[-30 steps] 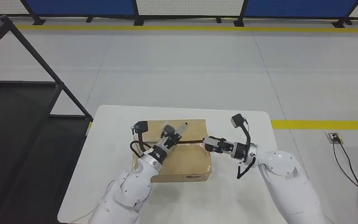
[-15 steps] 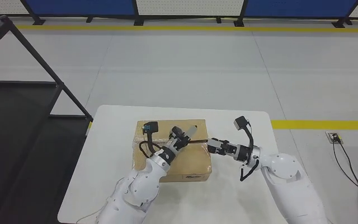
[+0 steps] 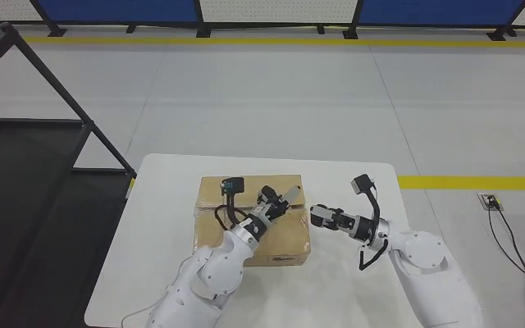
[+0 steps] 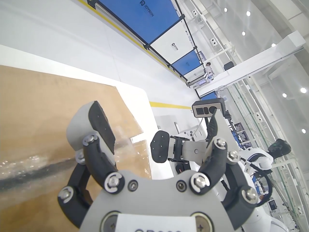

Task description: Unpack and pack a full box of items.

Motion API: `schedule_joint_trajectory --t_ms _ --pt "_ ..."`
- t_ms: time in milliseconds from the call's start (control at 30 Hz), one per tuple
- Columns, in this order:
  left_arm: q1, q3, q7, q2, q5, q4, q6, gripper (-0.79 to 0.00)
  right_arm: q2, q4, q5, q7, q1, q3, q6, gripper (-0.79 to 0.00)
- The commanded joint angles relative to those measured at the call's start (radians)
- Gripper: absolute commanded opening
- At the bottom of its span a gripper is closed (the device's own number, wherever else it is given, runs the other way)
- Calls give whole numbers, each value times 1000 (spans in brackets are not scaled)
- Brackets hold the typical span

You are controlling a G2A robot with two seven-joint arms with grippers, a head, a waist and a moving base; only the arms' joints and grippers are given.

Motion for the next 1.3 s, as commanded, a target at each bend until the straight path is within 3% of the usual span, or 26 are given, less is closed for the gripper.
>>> schedule_joint_trajectory --t_ms 0,233,367,500,667,867,1033,1267 --pt "-4 4 -1 -4 3 5 1 0 3 -6 3 -5 -8 7 -5 0" --pt "-11 10 2 -15 7 9 -9 0 12 -42 8 -23 -41 27 -46 0" --pt "15 -29 20 -12 -5 -54 -46 0 14 -72 18 -40 -44 24 -75 0" --pt "89 -161 27 8 -41 -173 -91 0 15 -93 62 -29 -26 18 -72 0" --pt "228 -425 0 43 -134 -308 -156 0 5 -62 73 24 82 -61 8 0" --pt "388 -679 -35 70 -214 -327 -266 0 -25 49 99 54 252 -190 62 0" --pt "464 -765 -23 76 -253 -263 -331 0 -62 215 154 119 389 -310 136 0" --pt "487 -795 -30 79 -309 -224 -361 0 -110 410 167 123 485 -424 158 0"
